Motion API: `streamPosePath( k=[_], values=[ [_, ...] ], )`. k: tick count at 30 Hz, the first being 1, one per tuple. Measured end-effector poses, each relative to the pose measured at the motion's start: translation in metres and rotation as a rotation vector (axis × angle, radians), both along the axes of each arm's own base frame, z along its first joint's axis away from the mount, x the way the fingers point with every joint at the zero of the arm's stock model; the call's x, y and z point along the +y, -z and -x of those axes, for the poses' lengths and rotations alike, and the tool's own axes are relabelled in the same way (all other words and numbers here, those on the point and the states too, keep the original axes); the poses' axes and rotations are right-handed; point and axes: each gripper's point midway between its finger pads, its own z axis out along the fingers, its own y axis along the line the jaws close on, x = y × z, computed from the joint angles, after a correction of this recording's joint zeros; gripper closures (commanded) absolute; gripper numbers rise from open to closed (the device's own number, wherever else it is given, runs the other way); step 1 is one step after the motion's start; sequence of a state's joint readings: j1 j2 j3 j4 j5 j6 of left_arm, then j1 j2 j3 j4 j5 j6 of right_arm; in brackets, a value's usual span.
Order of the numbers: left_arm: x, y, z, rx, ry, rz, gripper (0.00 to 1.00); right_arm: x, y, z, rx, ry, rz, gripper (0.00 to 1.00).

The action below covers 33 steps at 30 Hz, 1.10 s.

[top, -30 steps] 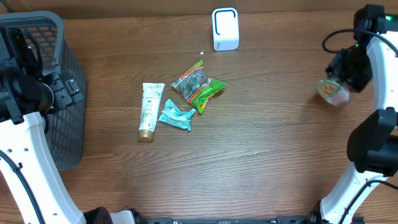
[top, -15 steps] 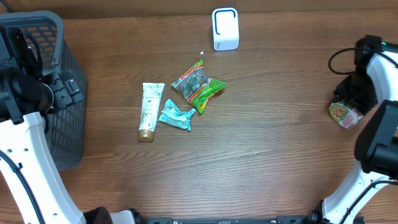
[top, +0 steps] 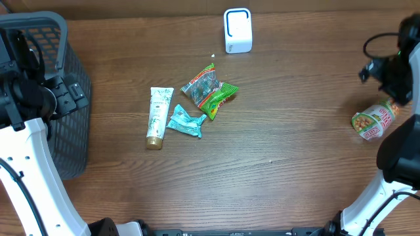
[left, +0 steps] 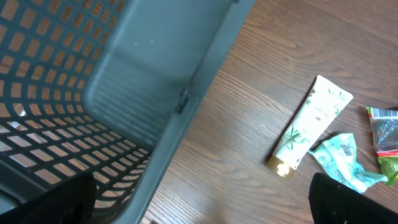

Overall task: Scan the item barcode
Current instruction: 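Reach the right gripper to the green snack bag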

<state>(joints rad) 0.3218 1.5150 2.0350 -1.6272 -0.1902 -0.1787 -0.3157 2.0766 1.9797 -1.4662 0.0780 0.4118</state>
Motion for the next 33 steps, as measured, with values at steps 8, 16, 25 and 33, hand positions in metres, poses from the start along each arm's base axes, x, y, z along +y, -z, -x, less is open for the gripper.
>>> streamPosePath(
  k=[8,16,25,33],
  values=[
    [0.0,0.0,0.0,0.0,0.0,0.0,0.0,0.113,-0.048,-0.084,-0.39,-0.338,-0.354,0.0],
    [0.0,0.0,0.0,0.0,0.0,0.0,0.0,0.26,-0.024,-0.085,-0.41,-0.652,-0.493,0.02],
    [0.0,0.0,0.0,0.0,0.0,0.0,0.0,0.386,0.041,-0.056,-0.404,-0.815,-0.517,0.12],
    [0.0,0.0,0.0,0.0,0.0,0.0,0.0,0.417,0.071,-0.05,-0.436,-0.681,-0.507,0.14]
  ],
)
